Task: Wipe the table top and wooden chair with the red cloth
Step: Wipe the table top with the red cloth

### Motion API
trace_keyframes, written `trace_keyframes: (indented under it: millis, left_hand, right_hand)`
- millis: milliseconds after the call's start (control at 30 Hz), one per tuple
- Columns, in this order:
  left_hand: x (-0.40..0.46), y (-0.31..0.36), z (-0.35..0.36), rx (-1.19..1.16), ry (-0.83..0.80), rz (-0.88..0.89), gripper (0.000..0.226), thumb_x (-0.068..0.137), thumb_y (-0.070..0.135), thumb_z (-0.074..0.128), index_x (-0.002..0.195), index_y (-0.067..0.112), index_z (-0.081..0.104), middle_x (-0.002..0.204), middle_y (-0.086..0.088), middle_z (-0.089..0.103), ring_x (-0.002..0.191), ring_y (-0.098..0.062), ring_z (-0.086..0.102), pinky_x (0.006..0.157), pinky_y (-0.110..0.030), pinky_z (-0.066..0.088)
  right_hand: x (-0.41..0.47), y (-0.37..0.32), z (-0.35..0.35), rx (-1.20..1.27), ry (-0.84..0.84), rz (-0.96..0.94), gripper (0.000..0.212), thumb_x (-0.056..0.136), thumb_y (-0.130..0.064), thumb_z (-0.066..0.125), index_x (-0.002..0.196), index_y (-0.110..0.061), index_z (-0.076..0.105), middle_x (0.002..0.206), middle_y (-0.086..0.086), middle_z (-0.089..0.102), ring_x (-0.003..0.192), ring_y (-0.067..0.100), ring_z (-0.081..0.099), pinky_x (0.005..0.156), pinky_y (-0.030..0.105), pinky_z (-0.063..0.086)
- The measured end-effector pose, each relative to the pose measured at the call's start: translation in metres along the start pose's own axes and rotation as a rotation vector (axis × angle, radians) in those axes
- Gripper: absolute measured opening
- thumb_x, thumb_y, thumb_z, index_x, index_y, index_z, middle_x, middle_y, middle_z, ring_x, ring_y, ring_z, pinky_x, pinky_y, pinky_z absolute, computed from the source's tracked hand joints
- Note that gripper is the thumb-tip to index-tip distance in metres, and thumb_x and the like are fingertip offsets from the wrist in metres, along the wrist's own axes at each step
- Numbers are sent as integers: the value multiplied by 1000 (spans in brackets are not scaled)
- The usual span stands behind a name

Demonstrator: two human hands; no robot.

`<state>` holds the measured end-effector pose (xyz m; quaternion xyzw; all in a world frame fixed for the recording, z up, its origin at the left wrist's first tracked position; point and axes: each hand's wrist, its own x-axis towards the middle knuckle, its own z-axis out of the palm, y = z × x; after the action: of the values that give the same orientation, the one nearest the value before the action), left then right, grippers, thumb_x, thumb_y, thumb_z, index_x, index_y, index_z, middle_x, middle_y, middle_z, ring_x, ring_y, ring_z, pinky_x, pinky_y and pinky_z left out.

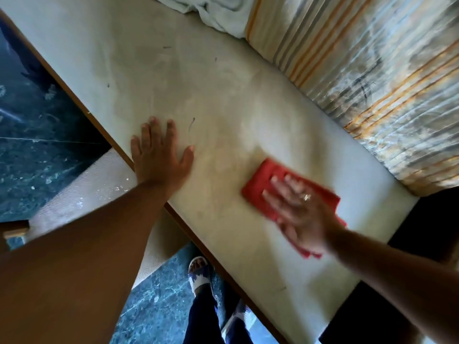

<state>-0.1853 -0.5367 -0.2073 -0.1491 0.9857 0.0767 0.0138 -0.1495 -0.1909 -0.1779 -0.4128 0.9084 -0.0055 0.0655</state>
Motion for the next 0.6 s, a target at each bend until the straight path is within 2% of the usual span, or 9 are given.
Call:
trace_keyframes:
  millis: [67, 133, 167, 300, 367, 433, 533, 567, 600]
  left_hand:
    - [1, 0, -1, 18, -8, -2, 79, 90, 62, 22, 158, 21, 15, 165, -20, 12, 152, -37, 12, 121, -55, 8]
    - [0, 0, 1, 41, -8, -4, 80, 90, 62, 20, 158, 21, 14, 165, -19, 11, 152, -37, 11, 120, -54, 8]
    - [0, 0, 2, 54, -8, -2, 80, 90, 62, 20, 158, 21, 14, 165, -19, 11, 152, -37, 11, 120, -54, 8]
    - [-1, 2, -7, 98, -81, -29, 77, 96, 61, 19, 159, 20, 6, 166, -18, 3, 153, -37, 3, 121, -59, 3]
    - [-17, 16, -10, 101, -33, -12, 79, 96, 64, 15, 159, 18, 2, 167, -17, 0, 153, -38, 0, 120, -60, -4]
    - [-39, 33, -6, 25, 44, 83, 79, 96, 65, 18, 160, 20, 3, 166, -18, 2, 153, -39, 2, 118, -56, -9]
    - [-52, 44, 4, -7, 45, 114, 77, 96, 63, 20, 160, 22, 3, 166, -20, 3, 153, -38, 3, 120, -55, -5]
    - [-48, 44, 6, -12, 28, 85, 78, 95, 63, 18, 159, 22, 3, 166, -20, 2, 153, -37, 3, 121, -56, -3]
    - [-45, 43, 8, -10, 9, 71, 79, 93, 62, 17, 159, 22, 2, 166, -20, 2, 153, -37, 3, 121, -56, -3]
  right_hand:
    - [43, 38, -17, -6, 17, 286, 59, 96, -34, 43, 151, -19, 29, 157, 20, 27, 145, 41, 18, 115, 53, 24]
    - [81, 28, -20, 55, -3, 505, 61, 98, -44, 30, 155, -26, 13, 162, 14, 13, 148, 39, 9, 119, 51, 16]
    - [85, 5, -11, 53, 11, 494, 62, 98, -48, 25, 155, -29, 9, 163, 12, 9, 149, 37, 6, 119, 51, 13]
    - [-4, -87, 17, 37, -28, 43, 63, 97, -54, 30, 154, -37, 10, 162, 5, 16, 149, 32, 10, 117, 52, 8]
    - [-47, -70, 15, 16, -48, 66, 63, 95, -54, 33, 153, -39, 13, 161, 6, 21, 147, 35, 17, 116, 56, 19]
    - [-64, -39, 11, 5, -32, 293, 62, 95, -52, 28, 153, -33, 17, 159, 11, 25, 145, 40, 21, 112, 57, 30]
    - [-41, -55, 10, 79, 40, 738, 63, 97, -53, 19, 155, -27, 11, 162, 14, 11, 148, 40, 7, 118, 55, 15]
    - [-29, -79, 14, 90, 63, 807, 65, 97, -53, 21, 155, -24, 10, 162, 15, 8, 148, 40, 4, 119, 54, 11]
    - [-21, -106, 19, 115, 79, 790, 67, 97, -53, 24, 155, -23, 10, 162, 16, 6, 148, 40, 2, 119, 54, 8]
